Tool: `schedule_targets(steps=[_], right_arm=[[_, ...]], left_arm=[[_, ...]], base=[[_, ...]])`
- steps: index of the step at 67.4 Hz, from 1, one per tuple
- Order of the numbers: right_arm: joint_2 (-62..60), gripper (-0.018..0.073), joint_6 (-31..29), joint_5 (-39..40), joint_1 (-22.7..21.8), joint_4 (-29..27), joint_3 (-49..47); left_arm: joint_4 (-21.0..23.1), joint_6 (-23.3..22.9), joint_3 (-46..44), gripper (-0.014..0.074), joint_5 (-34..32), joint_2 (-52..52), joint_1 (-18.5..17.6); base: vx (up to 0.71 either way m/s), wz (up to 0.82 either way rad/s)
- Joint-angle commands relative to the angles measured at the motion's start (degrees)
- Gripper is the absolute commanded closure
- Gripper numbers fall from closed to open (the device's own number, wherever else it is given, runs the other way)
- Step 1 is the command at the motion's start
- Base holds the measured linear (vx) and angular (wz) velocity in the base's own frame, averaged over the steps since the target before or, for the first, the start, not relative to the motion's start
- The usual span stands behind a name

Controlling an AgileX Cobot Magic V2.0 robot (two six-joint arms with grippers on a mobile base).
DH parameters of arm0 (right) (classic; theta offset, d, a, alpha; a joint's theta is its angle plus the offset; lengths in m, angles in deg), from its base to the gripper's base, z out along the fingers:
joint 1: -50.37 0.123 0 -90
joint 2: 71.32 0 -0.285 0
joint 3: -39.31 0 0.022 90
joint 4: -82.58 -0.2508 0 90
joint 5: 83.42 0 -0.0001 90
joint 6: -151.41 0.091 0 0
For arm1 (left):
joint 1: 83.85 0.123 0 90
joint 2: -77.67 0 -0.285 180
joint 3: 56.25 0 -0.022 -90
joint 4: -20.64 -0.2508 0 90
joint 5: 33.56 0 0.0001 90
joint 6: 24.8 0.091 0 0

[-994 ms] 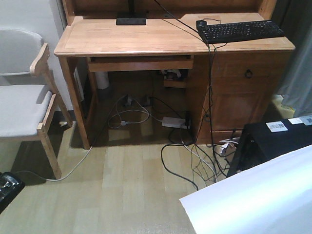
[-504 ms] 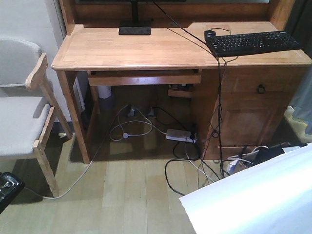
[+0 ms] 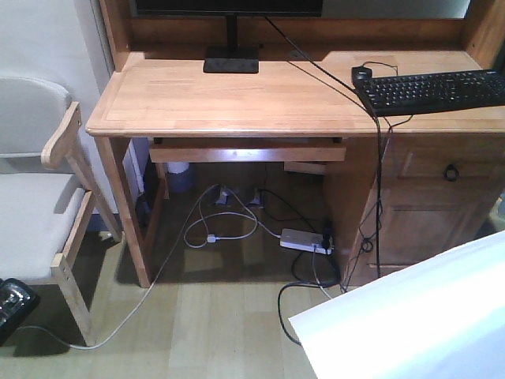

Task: Grab stapler and paper to desk for stapling
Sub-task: 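Drive up to the desk front, stopping before the monitor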

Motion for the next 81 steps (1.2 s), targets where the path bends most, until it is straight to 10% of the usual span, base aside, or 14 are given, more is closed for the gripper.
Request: schedule_targets(steps=[1, 81], right_arm=[[0.59, 0.0561, -0.3, 3.38, -0.07, -0.64, 0.18], [0.59, 0.0561, -0.3, 3.43, -0.07, -0.64, 0.18]], left_arm=[[-0.11, -0.1, -1.79, 0.0603, -6.84, -0.83, -0.24], [-0.11, -0.1, -1.79, 0.0603, -6.84, -0.83, -0.24]], base=[[0.19, 0.04], [0.16, 0.01]])
